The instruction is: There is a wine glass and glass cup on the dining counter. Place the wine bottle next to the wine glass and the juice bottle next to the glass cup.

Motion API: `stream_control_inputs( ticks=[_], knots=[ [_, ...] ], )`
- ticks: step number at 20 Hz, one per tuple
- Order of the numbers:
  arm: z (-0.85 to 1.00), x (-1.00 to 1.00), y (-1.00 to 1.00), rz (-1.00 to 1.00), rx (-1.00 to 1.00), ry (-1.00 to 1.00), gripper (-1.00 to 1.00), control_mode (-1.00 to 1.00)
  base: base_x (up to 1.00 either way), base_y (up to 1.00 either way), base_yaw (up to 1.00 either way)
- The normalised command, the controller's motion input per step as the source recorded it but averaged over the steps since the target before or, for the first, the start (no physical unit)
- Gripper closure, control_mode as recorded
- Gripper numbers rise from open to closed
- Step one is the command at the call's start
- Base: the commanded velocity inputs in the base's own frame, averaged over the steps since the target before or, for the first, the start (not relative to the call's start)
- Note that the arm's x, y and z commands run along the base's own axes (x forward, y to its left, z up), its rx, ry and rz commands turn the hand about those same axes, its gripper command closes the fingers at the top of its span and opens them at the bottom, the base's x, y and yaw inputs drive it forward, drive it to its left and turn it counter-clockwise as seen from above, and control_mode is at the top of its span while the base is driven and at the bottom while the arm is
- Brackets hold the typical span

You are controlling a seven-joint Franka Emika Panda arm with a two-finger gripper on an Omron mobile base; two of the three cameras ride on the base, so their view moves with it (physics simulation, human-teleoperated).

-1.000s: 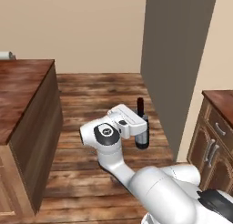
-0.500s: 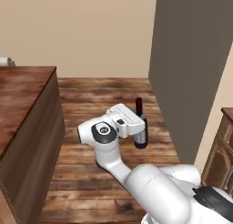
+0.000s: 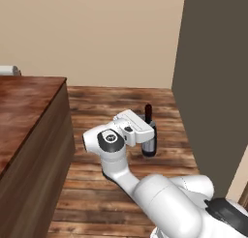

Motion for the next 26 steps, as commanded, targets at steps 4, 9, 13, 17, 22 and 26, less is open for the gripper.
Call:
stream_control_inputs(
  ticks=[4, 9, 13, 17, 22, 26],
  knots=[
    [0.00, 0.00, 0.00, 0.00, 0.00, 0.00, 1.00, 1.00, 0.82, -0.01, 0.20],
    [0.00, 0.00, 0.00, 0.00, 0.00, 0.00, 1.00, 1.00, 0.81, 0.00, 0.18],
    [0.00, 0.00, 0.00, 0.00, 0.00, 0.00, 1.00, 1.00, 0.89, -0.11, 0.14],
    [0.00, 0.00, 0.00, 0.00, 0.00, 0.00, 1.00, 1.00, 0.89, -0.11, 0.13],
    [0.00, 0.00, 0.00, 0.00, 0.00, 0.00, 1.00, 1.00, 0.88, -0.12, 0.14],
    [0.00, 0.00, 0.00, 0.00, 0.00, 0.00, 1.00, 1.00, 0.87, -0.14, 0.17]
  ],
)
